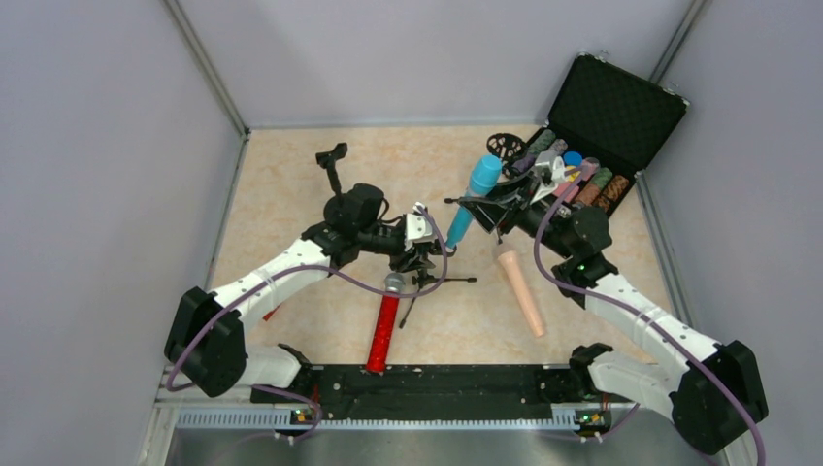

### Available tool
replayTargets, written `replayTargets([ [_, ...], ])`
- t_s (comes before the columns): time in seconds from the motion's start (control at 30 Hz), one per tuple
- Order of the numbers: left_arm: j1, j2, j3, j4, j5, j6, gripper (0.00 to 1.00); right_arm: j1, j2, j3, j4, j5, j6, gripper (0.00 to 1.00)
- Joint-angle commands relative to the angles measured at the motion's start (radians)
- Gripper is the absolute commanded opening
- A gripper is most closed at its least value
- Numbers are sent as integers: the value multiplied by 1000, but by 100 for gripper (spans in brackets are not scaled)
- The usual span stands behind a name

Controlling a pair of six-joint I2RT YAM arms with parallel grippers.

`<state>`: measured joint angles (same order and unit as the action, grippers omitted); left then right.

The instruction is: Attach the microphones to the stand

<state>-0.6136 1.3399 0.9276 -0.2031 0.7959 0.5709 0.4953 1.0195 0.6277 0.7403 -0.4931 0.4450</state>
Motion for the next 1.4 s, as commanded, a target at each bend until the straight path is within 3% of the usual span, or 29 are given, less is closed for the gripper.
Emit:
replayTargets([
  [0.0, -7, 5, 24, 11, 24, 23, 30, 9, 13, -5, 56, 13, -23, 0],
  [0.8, -10, 25, 33, 10, 26, 1, 2, 96, 51, -34, -48, 46, -218, 0],
  [1.37, -11, 26, 34, 9, 20, 3, 0, 120, 94, -93, -14, 68, -259, 0],
])
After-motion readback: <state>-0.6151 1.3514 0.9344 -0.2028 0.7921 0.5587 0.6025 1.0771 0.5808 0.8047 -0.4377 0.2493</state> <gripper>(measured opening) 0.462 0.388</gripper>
